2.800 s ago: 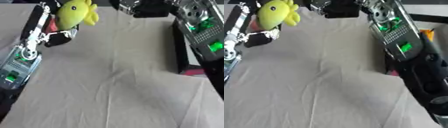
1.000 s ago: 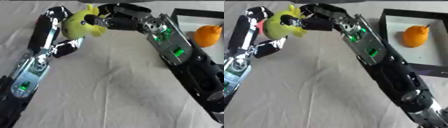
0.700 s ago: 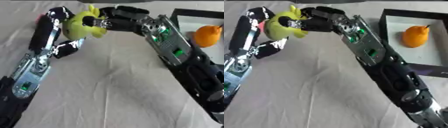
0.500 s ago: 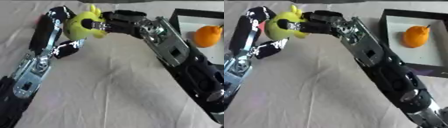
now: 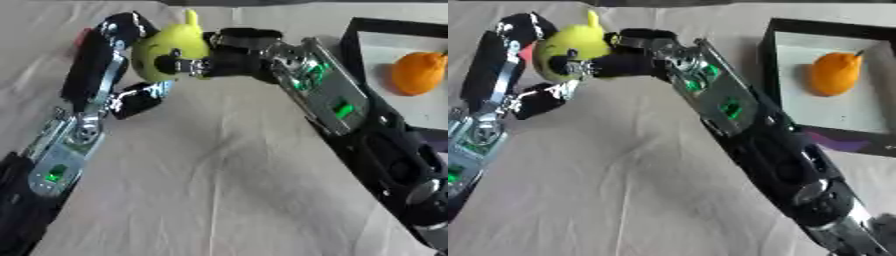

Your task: Pick up the objects with one hand, pass them to the other hand, and then place them into the box on the other side of the table.

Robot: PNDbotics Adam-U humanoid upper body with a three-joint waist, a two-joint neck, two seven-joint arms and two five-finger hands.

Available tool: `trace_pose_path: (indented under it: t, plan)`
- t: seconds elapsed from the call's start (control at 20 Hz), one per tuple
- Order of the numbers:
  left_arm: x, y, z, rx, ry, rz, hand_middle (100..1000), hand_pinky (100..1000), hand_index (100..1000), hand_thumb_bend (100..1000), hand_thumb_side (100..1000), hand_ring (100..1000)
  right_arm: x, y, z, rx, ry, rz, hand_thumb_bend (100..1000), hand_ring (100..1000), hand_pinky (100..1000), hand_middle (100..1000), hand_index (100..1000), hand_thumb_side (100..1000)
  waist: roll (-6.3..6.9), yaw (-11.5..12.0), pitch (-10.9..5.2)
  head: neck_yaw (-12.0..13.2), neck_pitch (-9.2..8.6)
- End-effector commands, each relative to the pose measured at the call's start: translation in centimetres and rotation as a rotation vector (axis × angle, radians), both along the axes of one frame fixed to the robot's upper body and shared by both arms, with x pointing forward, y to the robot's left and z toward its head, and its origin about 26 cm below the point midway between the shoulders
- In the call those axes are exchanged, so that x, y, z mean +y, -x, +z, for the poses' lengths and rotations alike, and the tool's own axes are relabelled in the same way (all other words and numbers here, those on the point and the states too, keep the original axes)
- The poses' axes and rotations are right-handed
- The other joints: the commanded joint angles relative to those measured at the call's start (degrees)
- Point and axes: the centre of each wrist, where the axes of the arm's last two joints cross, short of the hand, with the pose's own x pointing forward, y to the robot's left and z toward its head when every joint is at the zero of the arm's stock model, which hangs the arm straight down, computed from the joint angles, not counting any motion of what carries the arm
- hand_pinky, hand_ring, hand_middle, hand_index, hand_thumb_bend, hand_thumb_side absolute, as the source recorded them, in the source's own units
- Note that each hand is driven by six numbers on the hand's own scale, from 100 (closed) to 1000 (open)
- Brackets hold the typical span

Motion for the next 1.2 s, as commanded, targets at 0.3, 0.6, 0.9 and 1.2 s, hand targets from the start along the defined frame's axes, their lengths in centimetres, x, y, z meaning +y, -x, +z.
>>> trace_pose_path:
  t: [0.3,0.6,0.9,1.2]
  plan:
    - [-0.64,0.33,1.42,-0.067,-0.016,-0.043,537,699,603,290,100,630,0.40,0.24,0.94,0.031,-0.063,-0.029,175,751,913,641,716,425,-0.60,0.1,-1.80,-0.1,0.34]
    - [-0.72,0.30,1.16,-0.057,-0.036,-0.047,539,702,606,343,100,632,0.33,0.28,0.91,0.081,-0.119,-0.060,100,735,912,596,667,473,-0.50,-0.1,-1.92,0.1,-0.41]
    - [-0.62,0.24,0.90,-0.047,-0.048,-0.038,565,714,639,535,100,649,0.21,0.31,0.88,0.128,-0.150,-0.074,100,724,909,573,616,466,-0.36,-0.2,-1.93,0.0,-0.58]
    - [-0.44,0.21,0.84,-0.049,-0.051,-0.010,647,754,799,822,224,722,-0.26,0.48,1.17,0.140,-0.157,-0.068,100,713,905,548,560,435,-0.30,-0.2,-2.07,-0.1,-0.44]
